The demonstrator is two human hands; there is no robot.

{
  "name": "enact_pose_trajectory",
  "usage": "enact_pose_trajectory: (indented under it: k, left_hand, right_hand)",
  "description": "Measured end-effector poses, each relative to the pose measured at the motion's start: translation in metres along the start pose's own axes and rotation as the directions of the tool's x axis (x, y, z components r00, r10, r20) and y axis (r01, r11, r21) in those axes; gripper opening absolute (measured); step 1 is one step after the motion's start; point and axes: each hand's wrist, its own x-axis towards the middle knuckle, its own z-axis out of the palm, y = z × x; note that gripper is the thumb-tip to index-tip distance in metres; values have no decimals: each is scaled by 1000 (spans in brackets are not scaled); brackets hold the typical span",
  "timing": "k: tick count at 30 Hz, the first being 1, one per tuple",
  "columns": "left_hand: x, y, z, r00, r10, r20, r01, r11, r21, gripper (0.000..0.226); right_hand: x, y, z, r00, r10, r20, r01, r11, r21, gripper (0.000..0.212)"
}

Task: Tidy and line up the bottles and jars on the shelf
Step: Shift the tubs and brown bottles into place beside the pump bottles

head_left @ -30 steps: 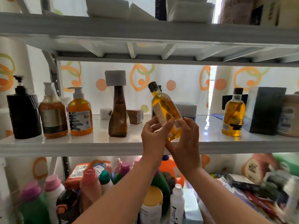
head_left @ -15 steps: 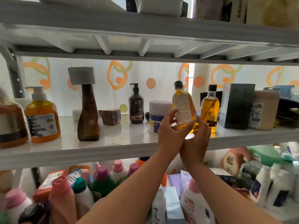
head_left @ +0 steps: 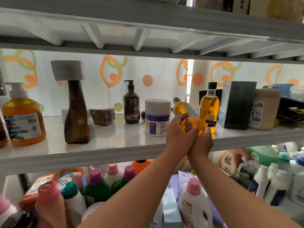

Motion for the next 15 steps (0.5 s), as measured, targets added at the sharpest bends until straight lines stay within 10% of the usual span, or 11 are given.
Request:
enact_pose_trajectory:
  k: [15]
  left_hand:
    - [1, 10, 19, 970, -186, 155, 192, 981, -29, 61]
  right_hand:
    - [35, -5, -2, 971, 234, 44, -235, 972, 29, 42]
